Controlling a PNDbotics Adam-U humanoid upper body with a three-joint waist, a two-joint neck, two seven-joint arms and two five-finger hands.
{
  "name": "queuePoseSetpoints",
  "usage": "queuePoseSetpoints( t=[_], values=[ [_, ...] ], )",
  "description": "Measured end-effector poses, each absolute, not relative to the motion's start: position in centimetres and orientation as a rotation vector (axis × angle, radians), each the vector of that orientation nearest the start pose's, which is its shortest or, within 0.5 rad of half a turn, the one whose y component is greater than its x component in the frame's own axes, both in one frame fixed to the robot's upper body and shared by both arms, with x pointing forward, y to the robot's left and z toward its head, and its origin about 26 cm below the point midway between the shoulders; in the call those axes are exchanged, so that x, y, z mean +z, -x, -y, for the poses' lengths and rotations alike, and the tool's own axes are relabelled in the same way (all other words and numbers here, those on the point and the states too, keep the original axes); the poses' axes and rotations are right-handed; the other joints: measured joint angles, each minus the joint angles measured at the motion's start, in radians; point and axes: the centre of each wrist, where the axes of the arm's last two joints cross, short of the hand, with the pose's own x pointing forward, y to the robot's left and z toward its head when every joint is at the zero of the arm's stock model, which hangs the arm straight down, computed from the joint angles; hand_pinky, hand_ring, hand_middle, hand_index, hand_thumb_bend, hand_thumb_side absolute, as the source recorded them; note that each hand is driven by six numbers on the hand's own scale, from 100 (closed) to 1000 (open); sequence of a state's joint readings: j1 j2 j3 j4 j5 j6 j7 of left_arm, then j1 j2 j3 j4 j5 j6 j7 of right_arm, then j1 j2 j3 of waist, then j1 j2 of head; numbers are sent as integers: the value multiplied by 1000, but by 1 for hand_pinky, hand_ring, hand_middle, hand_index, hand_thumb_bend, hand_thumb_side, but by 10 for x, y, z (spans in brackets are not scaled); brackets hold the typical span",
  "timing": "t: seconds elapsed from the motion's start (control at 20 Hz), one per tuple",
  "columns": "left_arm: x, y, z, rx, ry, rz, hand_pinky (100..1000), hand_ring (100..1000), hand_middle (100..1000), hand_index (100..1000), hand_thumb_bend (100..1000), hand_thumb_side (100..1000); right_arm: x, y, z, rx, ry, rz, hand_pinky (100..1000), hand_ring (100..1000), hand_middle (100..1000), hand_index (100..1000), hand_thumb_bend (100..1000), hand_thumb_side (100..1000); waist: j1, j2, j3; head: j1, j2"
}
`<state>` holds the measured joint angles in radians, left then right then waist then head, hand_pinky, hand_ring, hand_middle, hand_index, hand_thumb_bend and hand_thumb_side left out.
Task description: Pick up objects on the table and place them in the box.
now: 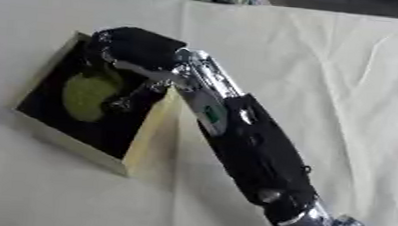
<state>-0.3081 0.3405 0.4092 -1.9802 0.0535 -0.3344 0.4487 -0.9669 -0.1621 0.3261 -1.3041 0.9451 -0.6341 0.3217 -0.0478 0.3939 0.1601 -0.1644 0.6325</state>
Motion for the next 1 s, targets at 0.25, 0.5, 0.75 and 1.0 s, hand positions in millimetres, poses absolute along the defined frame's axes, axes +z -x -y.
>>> queuePoseSetpoints(
  t=[0.25, 0.5, 0.75, 1.0],
  values=[
    [229, -283, -363, -616, 821, -3333, 639, 730, 642, 734, 457, 436, 242, -419, 90, -2116, -607, -2172, 883, 991, 836, 867, 334, 100, -1, 0, -1, -1, 0],
    [229, -283, -363, -615, 821, -3333, 640, 731, 642, 734, 456, 434, 257, -409, 90, -2068, -629, -2135, 870, 963, 821, 859, 338, 100, -1, 0, -1, -1, 0],
    [229, -283, -363, -615, 822, -3333, 640, 731, 642, 734, 457, 433, 288, -396, 103, -1908, -640, -2257, 856, 934, 780, 845, 263, 100, -1, 0, -2, 0, 0],
    [229, -283, -363, -617, 823, -3332, 640, 731, 642, 734, 455, 433, 341, -370, 142, -1586, -588, -2537, 845, 907, 727, 809, 100, 100, -8, -7, -8, 4, 9]
  ],
)
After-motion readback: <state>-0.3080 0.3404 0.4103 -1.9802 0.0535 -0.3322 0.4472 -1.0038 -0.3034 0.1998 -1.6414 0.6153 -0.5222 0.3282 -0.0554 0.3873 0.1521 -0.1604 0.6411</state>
